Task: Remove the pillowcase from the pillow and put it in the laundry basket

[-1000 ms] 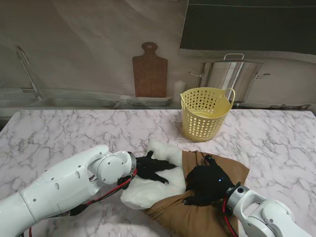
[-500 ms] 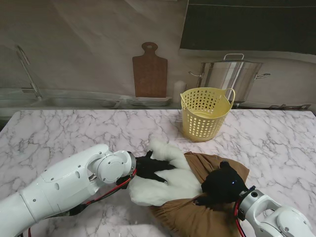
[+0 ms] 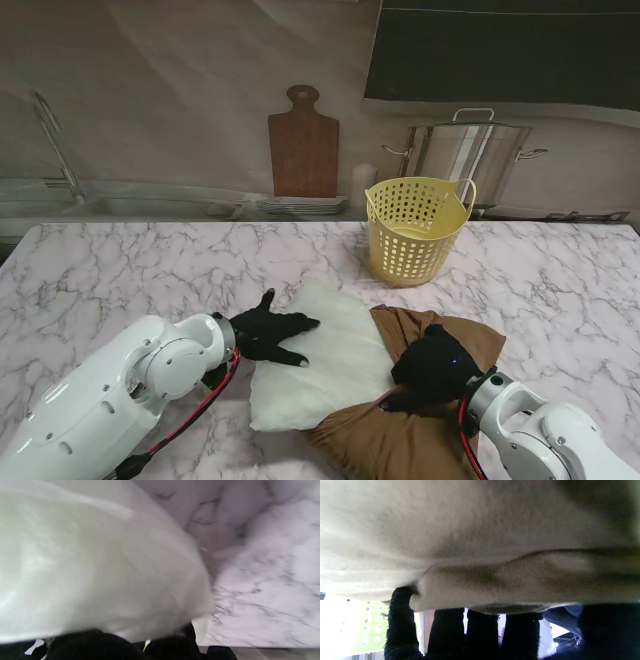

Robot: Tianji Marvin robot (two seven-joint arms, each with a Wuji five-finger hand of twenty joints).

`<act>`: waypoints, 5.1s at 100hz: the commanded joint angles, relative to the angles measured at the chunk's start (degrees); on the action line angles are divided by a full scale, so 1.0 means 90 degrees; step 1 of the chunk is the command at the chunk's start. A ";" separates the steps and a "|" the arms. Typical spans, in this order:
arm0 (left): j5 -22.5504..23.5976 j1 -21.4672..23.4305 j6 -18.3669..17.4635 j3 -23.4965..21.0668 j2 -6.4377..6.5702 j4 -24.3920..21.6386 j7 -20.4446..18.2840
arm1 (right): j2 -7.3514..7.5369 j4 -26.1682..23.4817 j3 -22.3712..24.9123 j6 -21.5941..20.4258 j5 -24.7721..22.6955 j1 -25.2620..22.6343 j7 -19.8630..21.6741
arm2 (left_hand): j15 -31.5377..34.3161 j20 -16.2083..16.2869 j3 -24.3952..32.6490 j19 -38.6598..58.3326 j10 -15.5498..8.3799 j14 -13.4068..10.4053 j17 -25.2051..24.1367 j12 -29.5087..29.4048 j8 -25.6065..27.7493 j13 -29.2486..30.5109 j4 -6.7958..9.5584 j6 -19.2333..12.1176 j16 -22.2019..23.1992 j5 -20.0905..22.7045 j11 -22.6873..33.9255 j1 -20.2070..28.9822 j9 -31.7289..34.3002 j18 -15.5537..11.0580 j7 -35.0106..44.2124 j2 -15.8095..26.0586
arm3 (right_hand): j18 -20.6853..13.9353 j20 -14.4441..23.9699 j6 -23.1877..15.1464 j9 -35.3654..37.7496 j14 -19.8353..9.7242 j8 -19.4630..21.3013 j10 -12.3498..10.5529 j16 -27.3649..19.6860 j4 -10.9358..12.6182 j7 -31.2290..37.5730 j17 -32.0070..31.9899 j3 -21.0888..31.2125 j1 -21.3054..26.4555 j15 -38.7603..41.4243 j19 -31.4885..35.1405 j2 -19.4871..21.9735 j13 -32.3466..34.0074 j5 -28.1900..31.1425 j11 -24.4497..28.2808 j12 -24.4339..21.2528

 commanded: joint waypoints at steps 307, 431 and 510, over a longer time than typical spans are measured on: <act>-0.2496 -0.2827 0.1347 0.3810 0.0265 0.2373 -0.0364 | -0.0009 0.0071 0.1723 0.0461 -0.0418 -0.0580 0.0543 | 0.0370 0.0095 0.0573 1.0148 0.0260 0.1305 0.0195 0.0160 0.0091 0.0725 0.0497 -0.0084 0.0168 0.0068 0.0161 0.2257 0.0350 0.0079 -0.0105 -0.1286 | -0.0032 0.0113 0.1023 0.0556 -0.0287 0.0475 0.0000 0.0263 0.0125 0.2164 0.0202 0.0448 0.0147 0.0654 0.0355 -0.0102 0.0670 0.1051 -0.0071 -0.0123; 0.0255 0.0787 -0.0031 -0.1259 0.0293 -0.0773 -0.0833 | 0.0128 0.0361 0.0316 -0.0060 0.1267 0.0305 0.1393 | 0.0468 0.0134 0.0489 1.0295 0.0308 0.1284 0.0371 0.0328 0.0611 0.1010 0.0305 -0.0236 0.0212 0.1787 0.0468 0.1987 0.1334 0.0101 0.0592 -0.0992 | -0.0193 0.0687 -0.0040 -0.1410 -0.0150 -0.2520 -0.0170 -0.0332 -0.0015 -0.2581 0.0317 -0.0088 0.1487 -0.0510 0.0511 0.0509 -0.0198 -0.3547 -0.1554 -0.1174; -0.1099 -0.0049 -0.0210 0.0529 -0.0107 -0.0258 0.1568 | 0.0176 0.0570 -0.0370 -0.0261 0.1819 0.0862 0.1552 | 0.0293 -0.0137 0.0376 0.9960 0.0486 0.1397 -0.0002 0.0253 0.0546 0.0432 0.0205 0.0226 0.0145 0.0421 0.0094 0.0542 0.0257 0.0178 -0.0054 -0.0566 | -0.0226 0.0617 -0.0023 -0.1391 -0.0171 -0.2827 -0.0209 -0.0436 -0.0141 -0.2085 0.0267 -0.0053 0.1519 -0.0656 0.0489 0.0548 -0.0334 -0.3588 -0.1572 -0.1239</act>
